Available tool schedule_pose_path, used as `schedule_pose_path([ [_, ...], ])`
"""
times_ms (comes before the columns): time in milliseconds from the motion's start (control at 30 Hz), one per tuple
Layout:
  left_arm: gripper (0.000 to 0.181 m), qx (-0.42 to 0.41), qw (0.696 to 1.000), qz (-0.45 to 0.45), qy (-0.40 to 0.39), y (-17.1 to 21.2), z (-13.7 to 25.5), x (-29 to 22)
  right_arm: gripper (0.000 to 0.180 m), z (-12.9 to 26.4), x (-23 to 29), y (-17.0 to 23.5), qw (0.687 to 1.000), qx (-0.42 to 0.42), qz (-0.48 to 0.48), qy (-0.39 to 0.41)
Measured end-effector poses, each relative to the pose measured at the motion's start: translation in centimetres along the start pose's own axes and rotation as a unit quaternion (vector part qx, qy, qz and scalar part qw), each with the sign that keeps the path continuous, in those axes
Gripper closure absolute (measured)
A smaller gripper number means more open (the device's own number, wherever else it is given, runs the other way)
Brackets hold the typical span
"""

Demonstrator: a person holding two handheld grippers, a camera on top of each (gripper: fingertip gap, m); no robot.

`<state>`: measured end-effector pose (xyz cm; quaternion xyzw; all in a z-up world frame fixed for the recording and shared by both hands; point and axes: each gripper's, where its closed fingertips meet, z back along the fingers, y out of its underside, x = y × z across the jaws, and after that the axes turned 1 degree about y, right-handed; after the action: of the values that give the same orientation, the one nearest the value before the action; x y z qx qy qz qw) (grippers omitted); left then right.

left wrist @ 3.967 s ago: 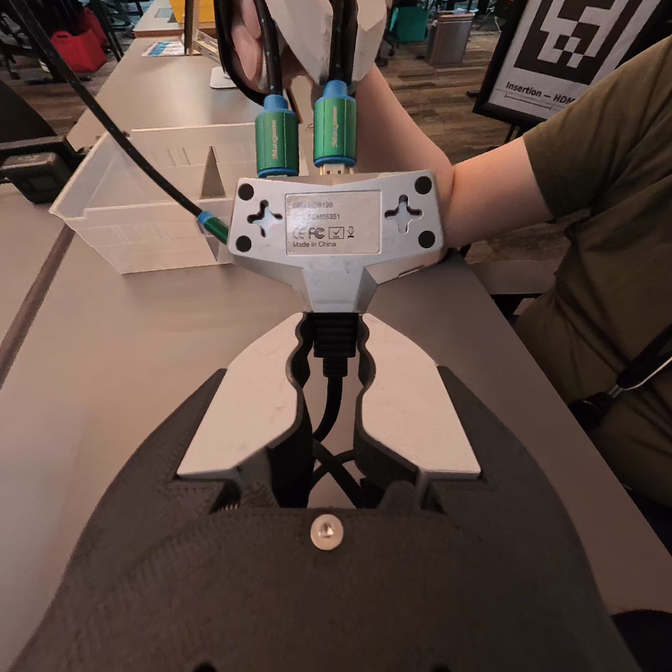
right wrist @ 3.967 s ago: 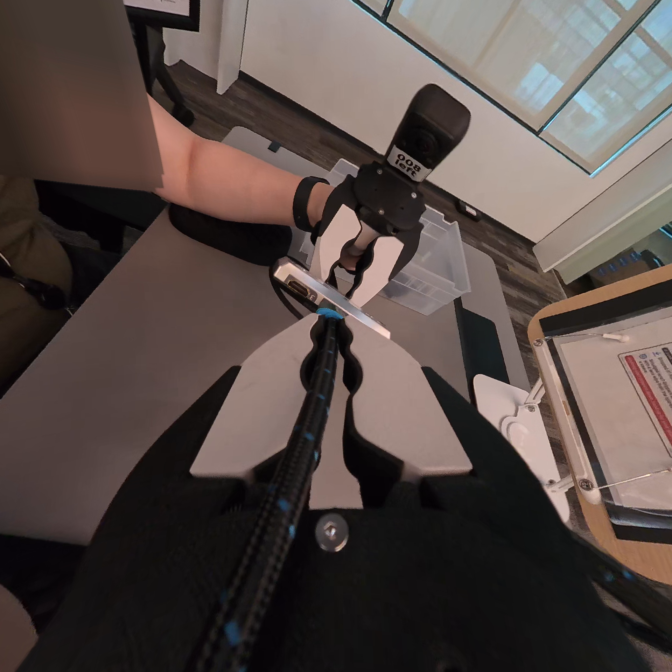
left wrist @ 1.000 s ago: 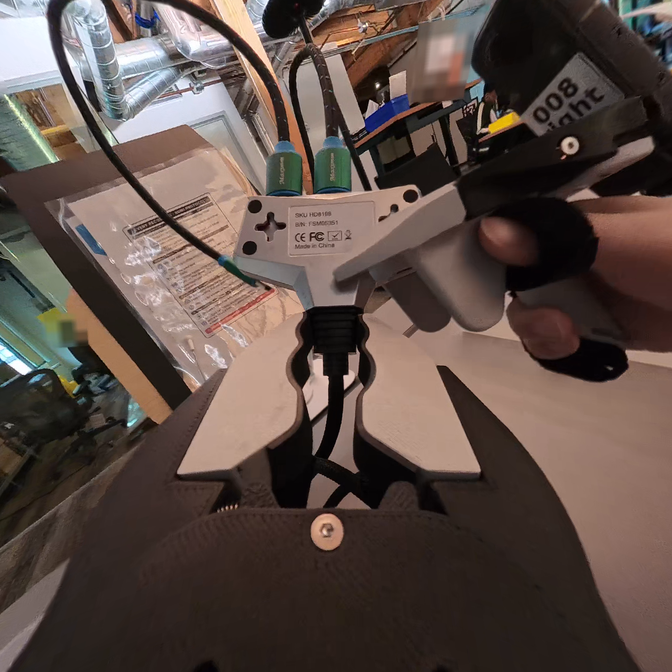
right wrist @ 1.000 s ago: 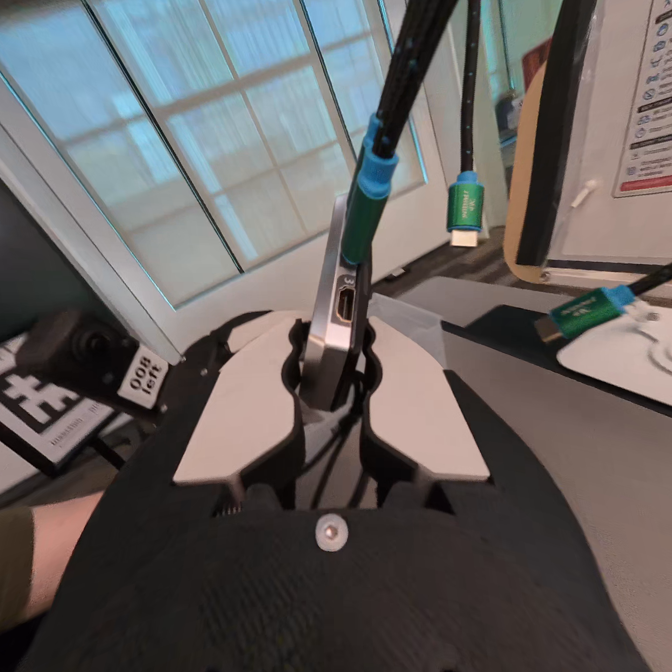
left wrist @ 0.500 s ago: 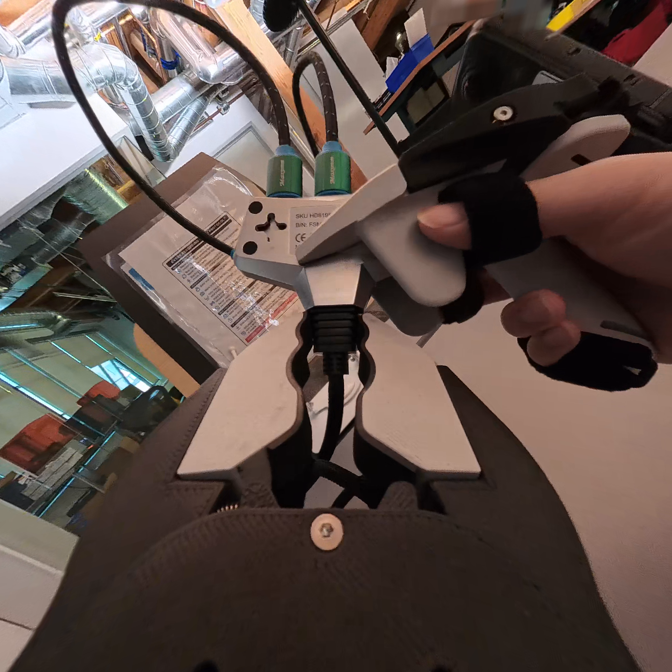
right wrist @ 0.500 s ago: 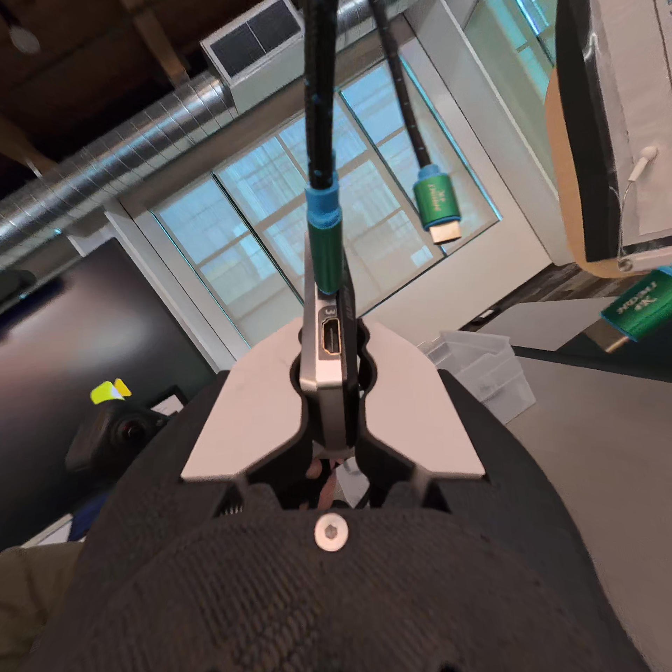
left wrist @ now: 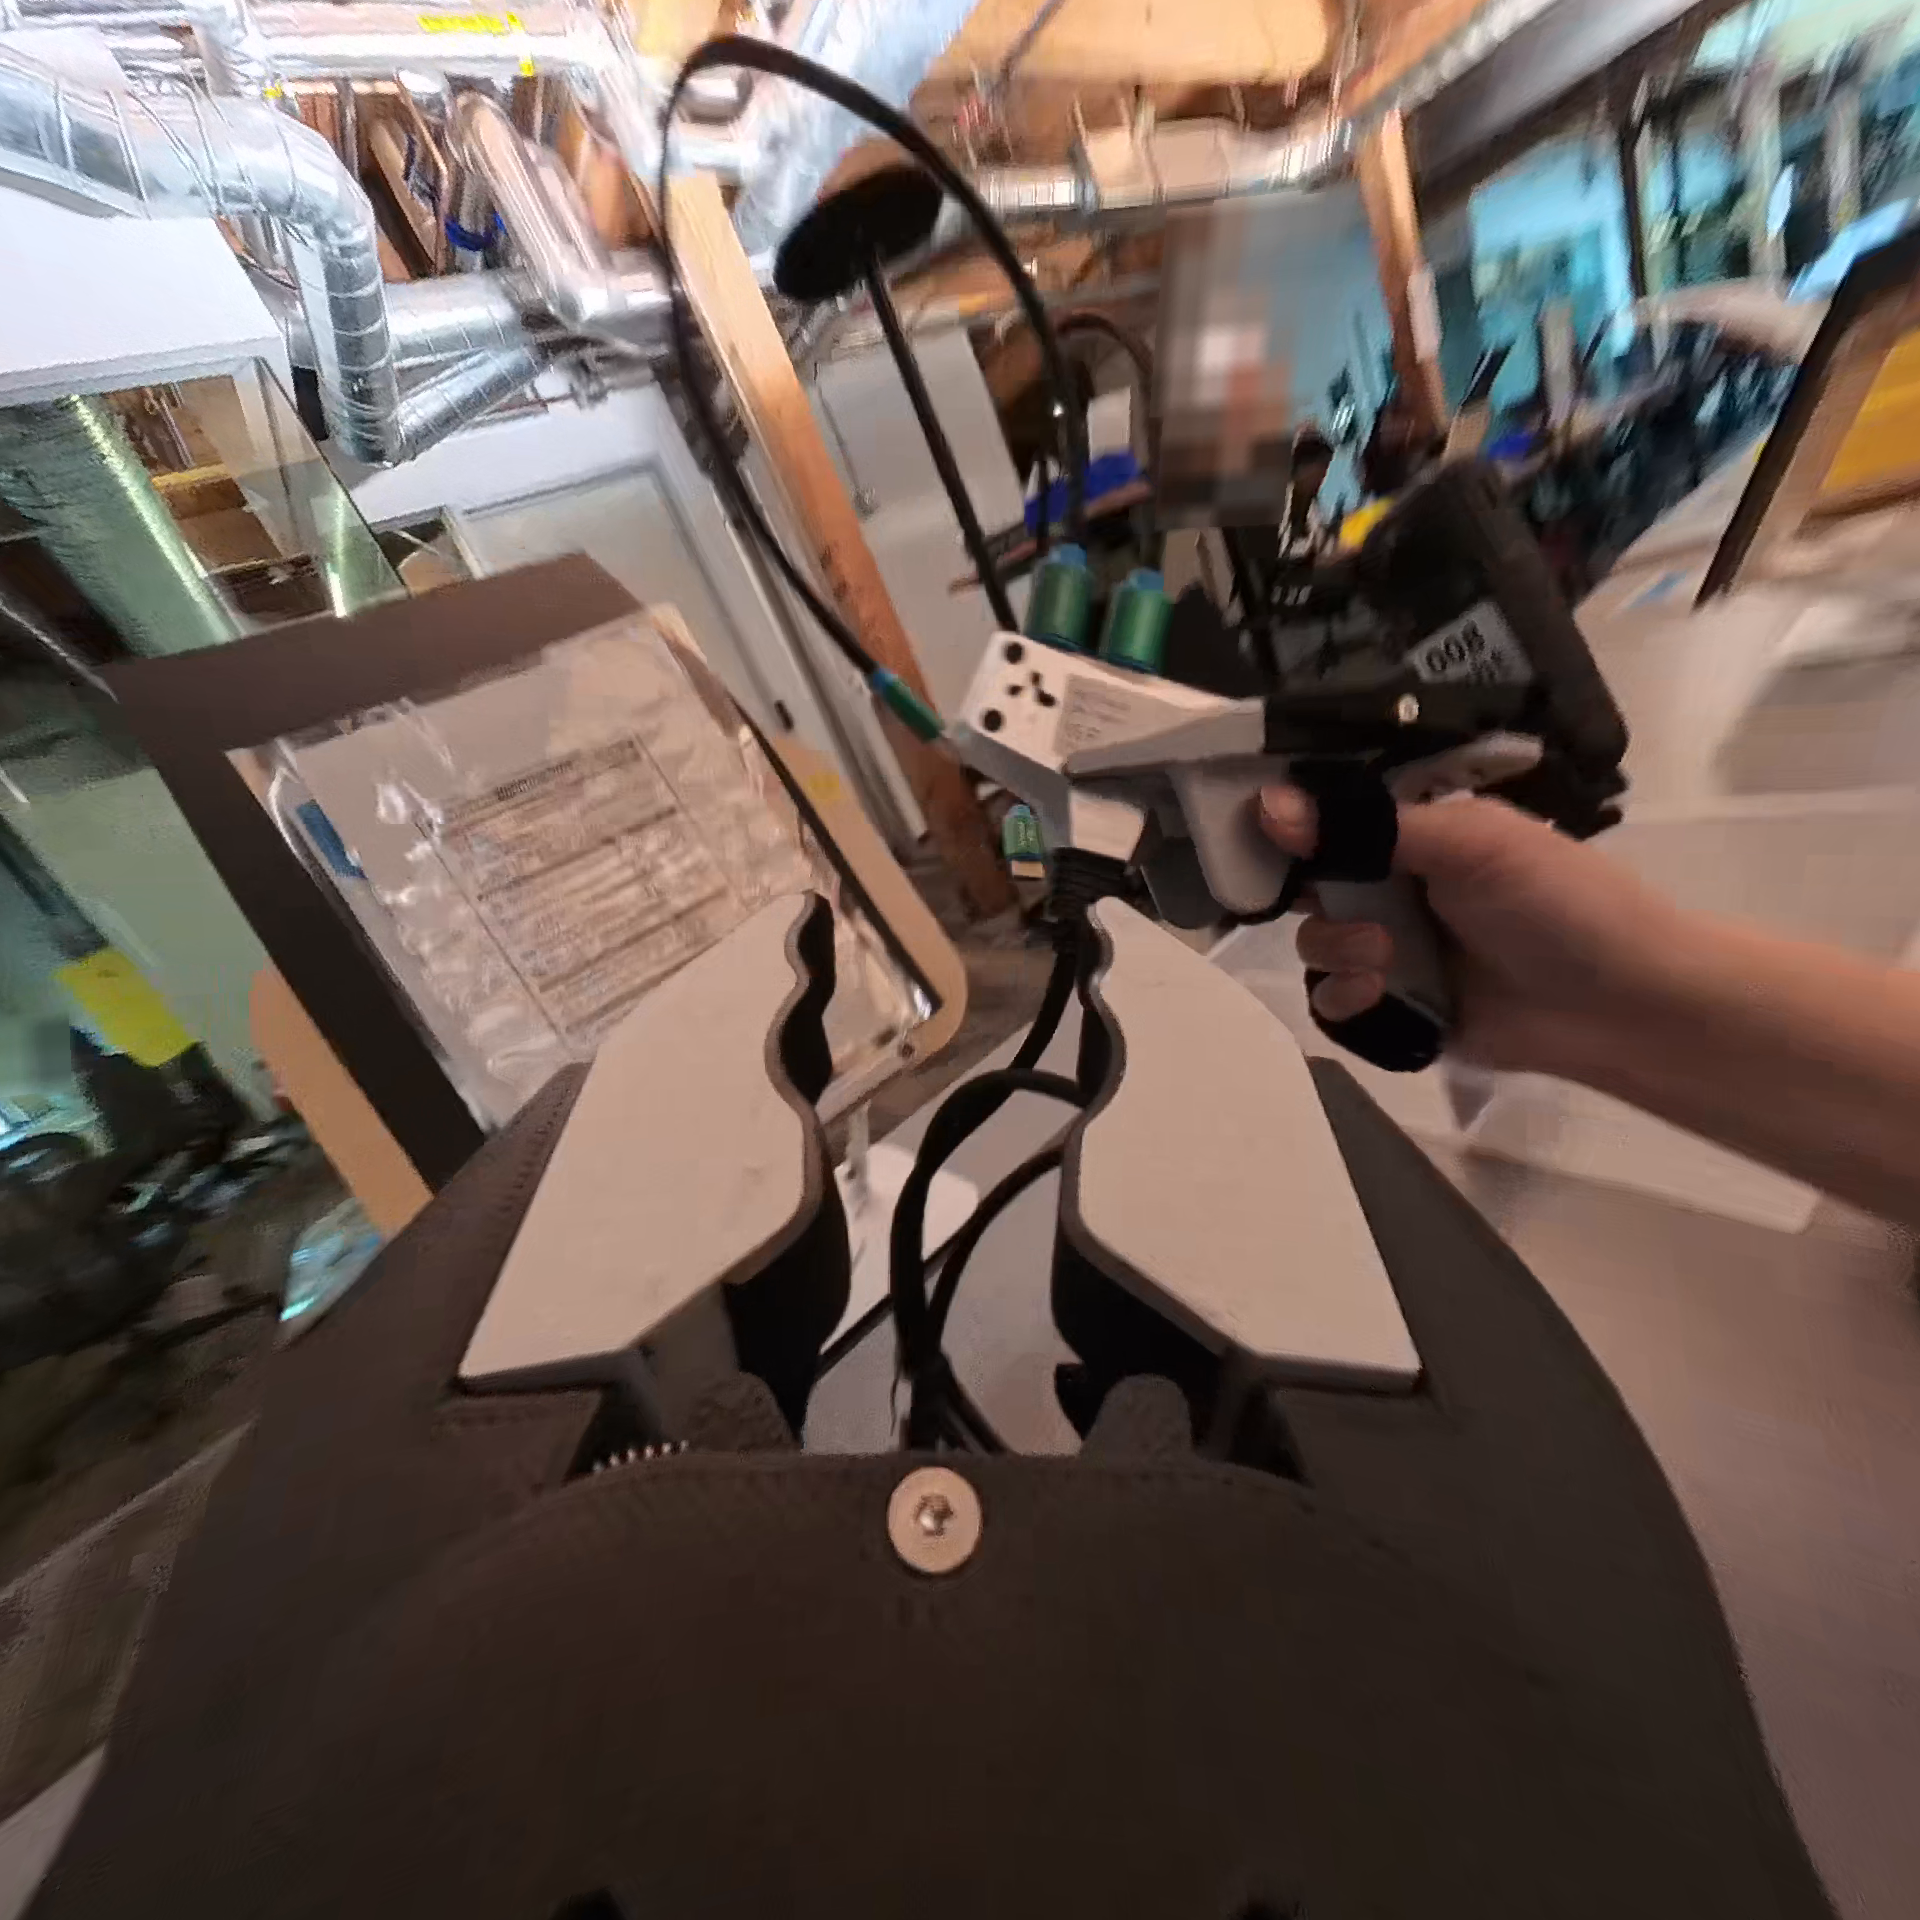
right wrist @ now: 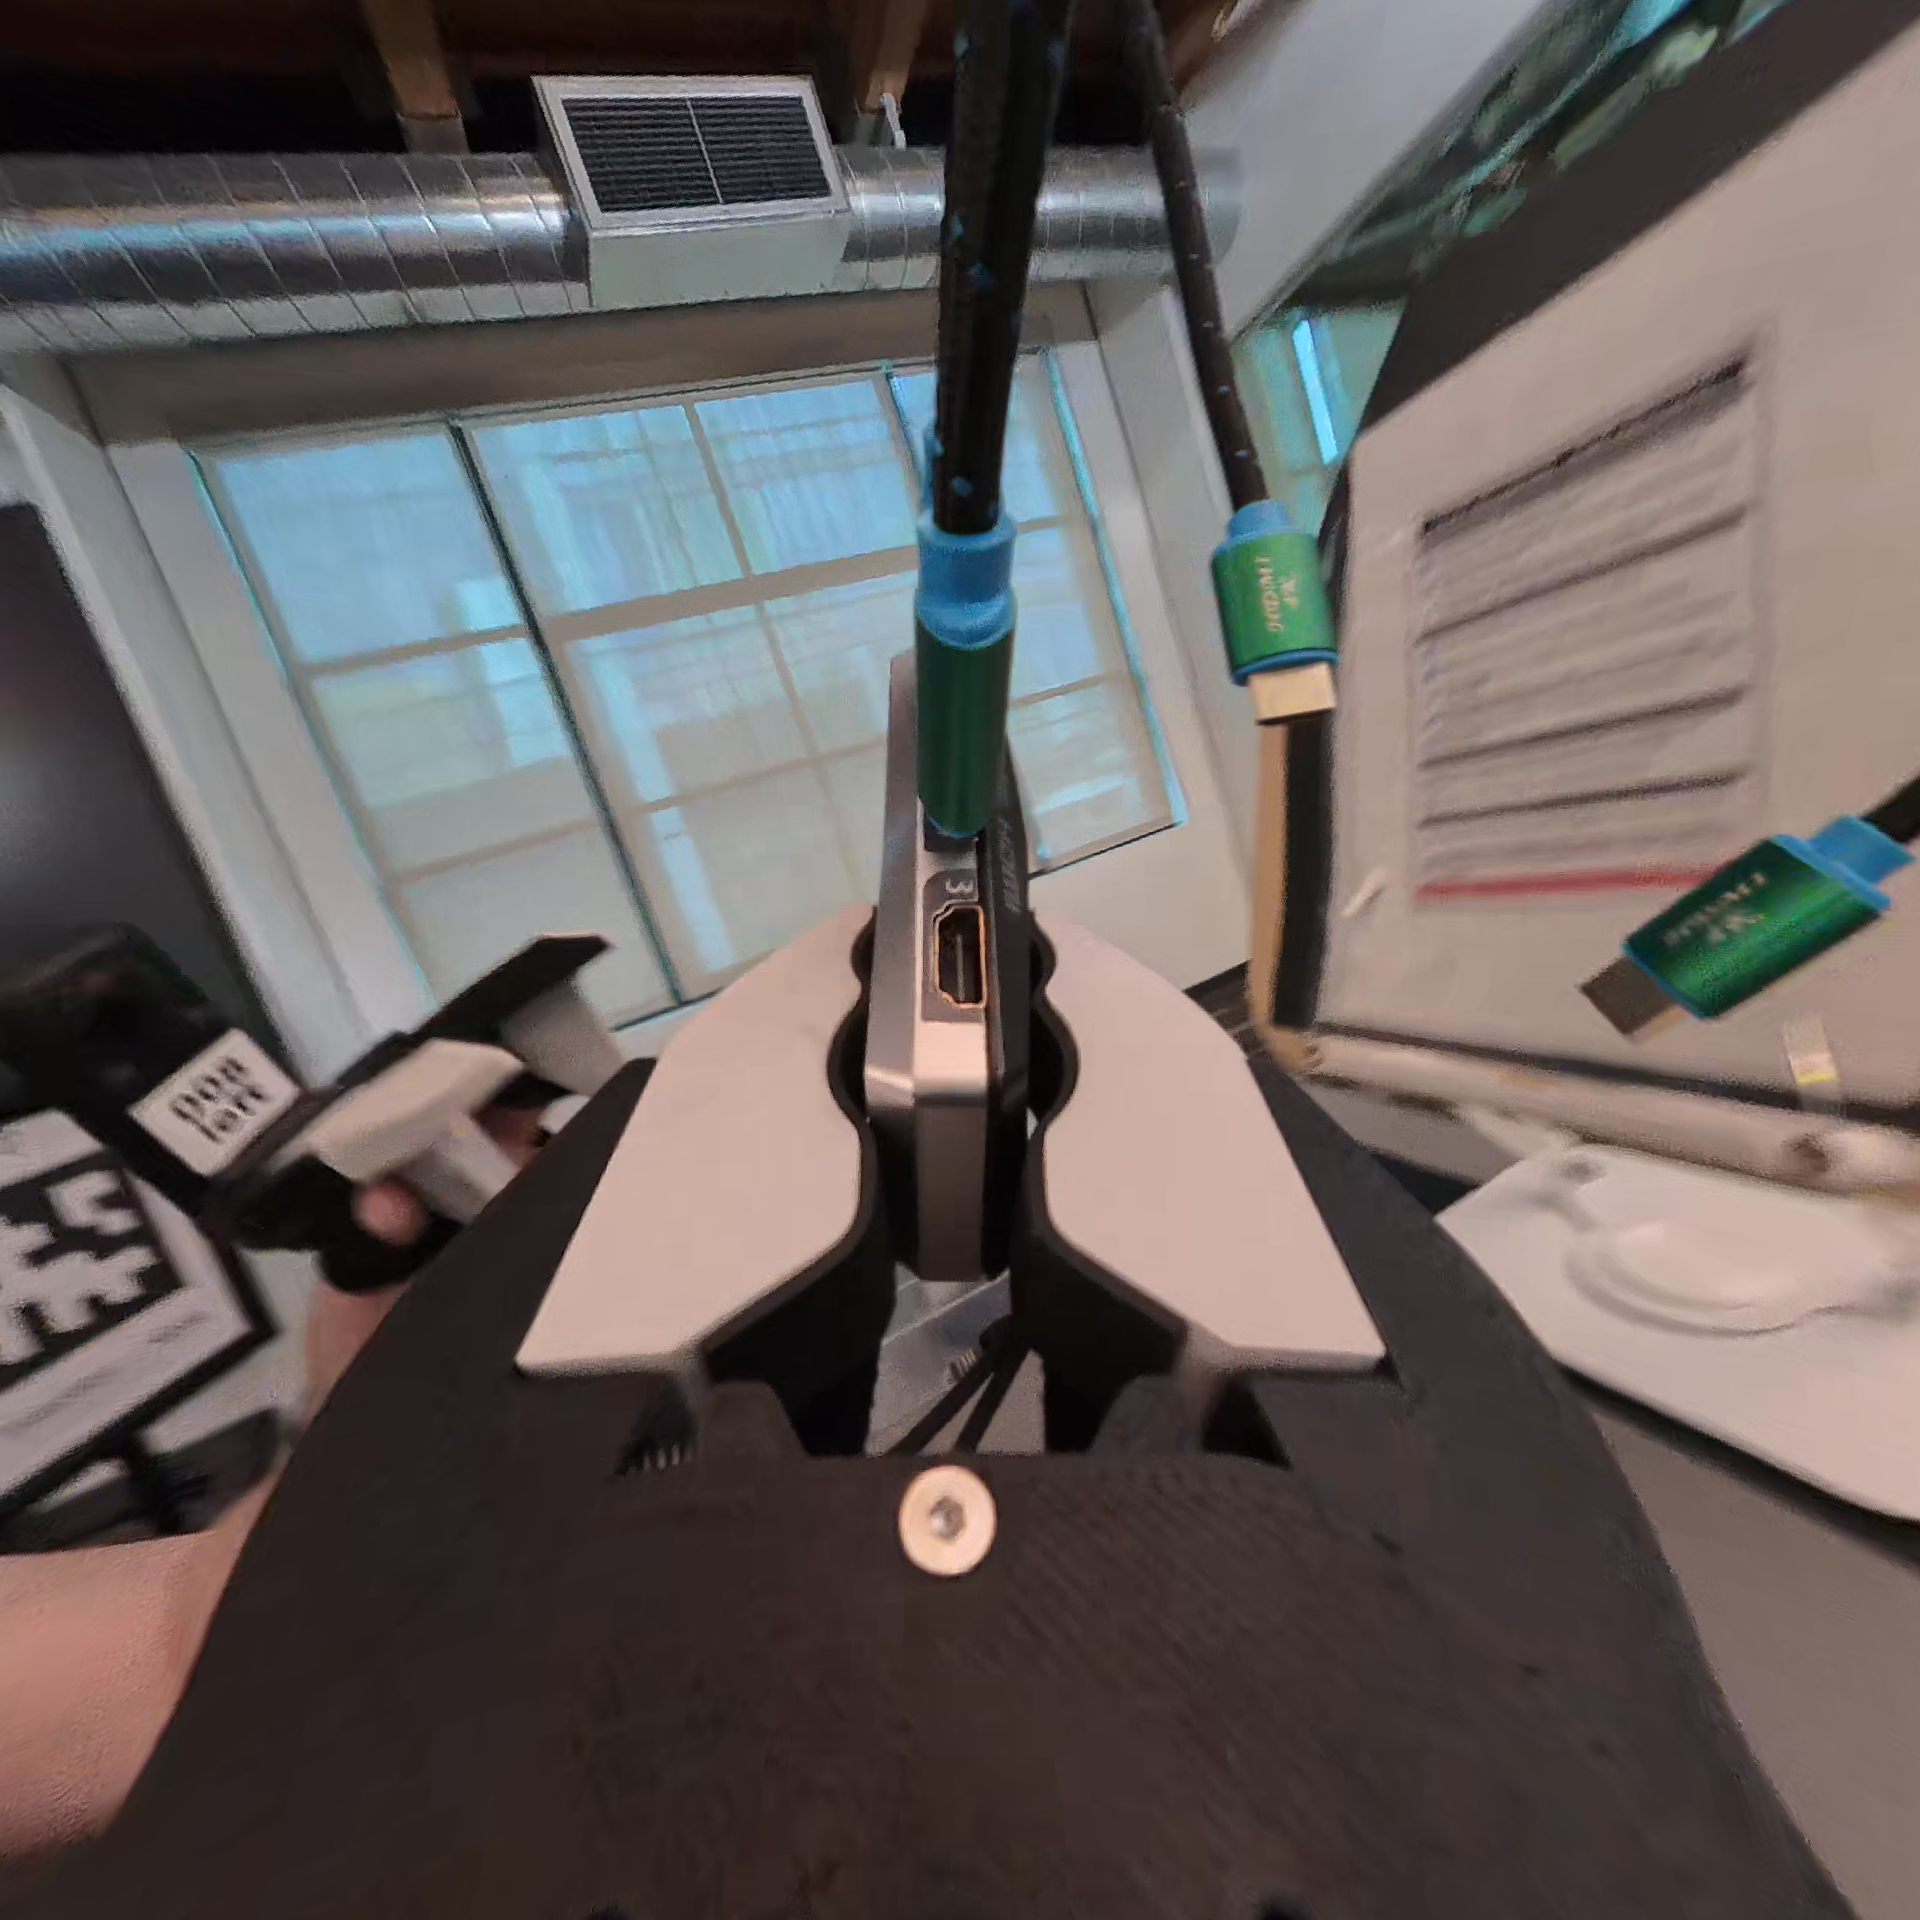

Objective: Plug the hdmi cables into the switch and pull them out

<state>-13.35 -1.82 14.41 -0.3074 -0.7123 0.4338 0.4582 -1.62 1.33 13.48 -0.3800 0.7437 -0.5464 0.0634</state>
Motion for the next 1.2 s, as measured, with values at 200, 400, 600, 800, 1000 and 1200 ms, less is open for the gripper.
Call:
schedule_pose_path([
  [200,0.141,-0.054,0.997,0.063,0.0,-4.2,3.2,3.0,0.157,6.1,0.2,-9.5,0.979,-0.077,0.171,0.083],
  [400,0.142,-0.046,0.993,0.102,0.039,-3.5,2.8,2.7,0.156,14.7,-2.5,-15.1,0.935,-0.081,0.288,0.189],
  [600,0.144,-0.026,0.993,0.094,0.073,-2.3,1.6,0.7,0.156,19.7,-9.2,-12.6,0.911,0.025,0.334,0.24],
  [800,0.145,-0.009,0.992,0.091,0.092,-1.3,0.9,-0.5,0.156,20.9,-12.4,-8.4,0.901,0.112,0.36,0.213],
  [1000,0.145,0.005,0.99,0.09,0.105,-0.6,0.4,-1.5,0.157,25.3,-17.2,-5.2,0.885,0.241,0.235,0.323],
  [1200,0.145,0.013,0.99,0.087,0.111,-0.2,0.2,-1.9,0.156,27.6,-18.2,-1.2,0.878,0.323,0.17,0.31],
])
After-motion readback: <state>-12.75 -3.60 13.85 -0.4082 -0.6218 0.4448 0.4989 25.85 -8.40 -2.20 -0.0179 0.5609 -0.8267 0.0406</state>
